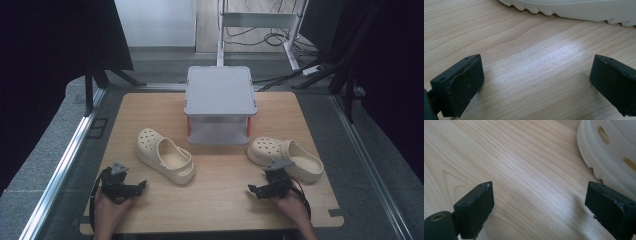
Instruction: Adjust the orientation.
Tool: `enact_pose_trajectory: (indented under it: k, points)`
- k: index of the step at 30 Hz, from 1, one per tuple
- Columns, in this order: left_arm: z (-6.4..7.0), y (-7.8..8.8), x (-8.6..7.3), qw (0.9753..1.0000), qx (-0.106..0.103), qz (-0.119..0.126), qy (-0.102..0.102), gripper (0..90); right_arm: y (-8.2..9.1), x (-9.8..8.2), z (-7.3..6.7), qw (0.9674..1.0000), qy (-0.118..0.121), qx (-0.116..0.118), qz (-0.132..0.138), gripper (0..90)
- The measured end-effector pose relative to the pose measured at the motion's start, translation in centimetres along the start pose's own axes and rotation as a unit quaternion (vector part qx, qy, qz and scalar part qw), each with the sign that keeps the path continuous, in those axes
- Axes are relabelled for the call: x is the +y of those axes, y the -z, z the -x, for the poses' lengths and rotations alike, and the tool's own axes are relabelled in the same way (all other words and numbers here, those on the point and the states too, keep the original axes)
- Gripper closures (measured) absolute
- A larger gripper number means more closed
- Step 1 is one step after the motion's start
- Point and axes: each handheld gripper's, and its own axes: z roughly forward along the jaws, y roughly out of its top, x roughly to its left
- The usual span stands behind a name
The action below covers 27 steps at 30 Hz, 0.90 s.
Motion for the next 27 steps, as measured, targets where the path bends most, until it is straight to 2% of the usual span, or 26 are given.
enact_pose_trajectory:
  k: [9, 13, 20, 24, 27]
  points:
    - [0.0, 0.0, 0.0, 1.0, 0.0, 0.0, 0.0, 0.0, 0.8, 2.7, -0.8, 0.9992, 0.039, 0.003, -0.003, 4.7]
    - [0.0, 0.0, 0.0, 1.0, 0.0, 0.0, 0.0, 0.0, 0.8, 3.9, -1.1, 0.9992, 0.04, 0.007, -0.005, 4.8]
    - [0.0, 0.0, 0.0, 1.0, 0.0, 0.0, 0.0, 0.0, 0.7, 6.1, -1.2, 0.9994, 0.027, 0.02, -0.004, 5.4]
    - [0.0, 0.0, 0.0, 1.0, 0.0, 0.0, 0.0, 0.0, 0.6, 7.1, -1.4, 0.9989, 0.042, 0.019, -0.012, 6.5]
    - [0.0, 0.0, 0.0, 1.0, 0.0, 0.001, 0.001, 0.0, 0.4, 8.7, -1.8, 0.998, 0.055, 0.025, -0.019, 7.2]
